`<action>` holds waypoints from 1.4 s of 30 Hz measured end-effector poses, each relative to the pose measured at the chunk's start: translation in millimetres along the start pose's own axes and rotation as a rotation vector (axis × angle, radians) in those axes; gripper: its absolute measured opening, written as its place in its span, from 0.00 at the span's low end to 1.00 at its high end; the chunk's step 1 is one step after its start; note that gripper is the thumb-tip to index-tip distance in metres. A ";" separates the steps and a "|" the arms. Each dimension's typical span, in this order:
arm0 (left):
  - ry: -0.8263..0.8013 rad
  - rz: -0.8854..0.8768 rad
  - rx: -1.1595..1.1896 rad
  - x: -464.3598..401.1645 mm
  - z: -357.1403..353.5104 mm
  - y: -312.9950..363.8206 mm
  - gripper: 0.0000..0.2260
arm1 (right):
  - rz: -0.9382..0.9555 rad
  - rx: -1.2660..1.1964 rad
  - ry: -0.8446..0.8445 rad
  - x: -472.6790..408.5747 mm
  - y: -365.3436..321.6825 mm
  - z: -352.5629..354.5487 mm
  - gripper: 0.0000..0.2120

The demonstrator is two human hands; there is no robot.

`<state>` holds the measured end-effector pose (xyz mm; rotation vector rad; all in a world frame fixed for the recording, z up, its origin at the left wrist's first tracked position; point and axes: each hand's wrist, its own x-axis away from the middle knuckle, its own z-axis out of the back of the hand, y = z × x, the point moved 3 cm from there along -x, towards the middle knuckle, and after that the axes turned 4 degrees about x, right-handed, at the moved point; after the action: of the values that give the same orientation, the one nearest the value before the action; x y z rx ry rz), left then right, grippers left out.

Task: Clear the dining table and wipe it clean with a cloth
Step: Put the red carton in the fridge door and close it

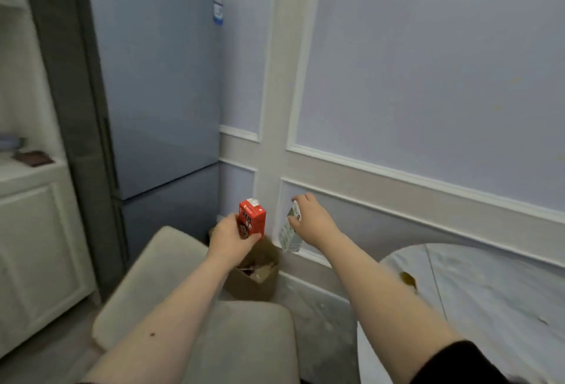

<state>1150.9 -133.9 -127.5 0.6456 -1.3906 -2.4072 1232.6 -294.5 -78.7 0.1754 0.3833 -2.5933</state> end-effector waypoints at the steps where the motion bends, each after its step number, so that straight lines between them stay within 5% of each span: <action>1: 0.038 0.020 -0.002 -3.3 16.7 -9.8 0.17 | 0.035 -0.004 -0.010 -8.9 -19.1 -7.0 0.21; 7: 0.214 0.129 0.011 -30.9 138.1 -93.1 0.17 | 0.224 -0.010 -0.050 -67.3 -160.8 -60.3 0.19; 18: 0.270 0.214 -0.083 -104.2 343.3 -227.3 0.17 | 0.327 0.008 -0.078 -168.5 -375.5 -143.5 0.15; 25: 0.238 0.181 -0.039 -148.3 374.9 -266.2 0.22 | 0.314 0.081 -0.021 -229.1 -422.6 -157.1 0.09; 34: 0.151 0.141 -0.077 -263.7 395.8 -312.2 0.31 | 0.184 0.127 -0.012 -349.7 -446.9 -210.1 0.16; 42: 0.163 0.080 -0.015 -348.1 383.0 -341.1 0.27 | 0.078 0.108 -0.005 -424.6 -453.4 -254.5 0.19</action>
<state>1245.8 476.7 -175.5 0.7498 -1.3051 -2.2465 1383.4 357.5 -130.9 0.2176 0.2297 -2.5378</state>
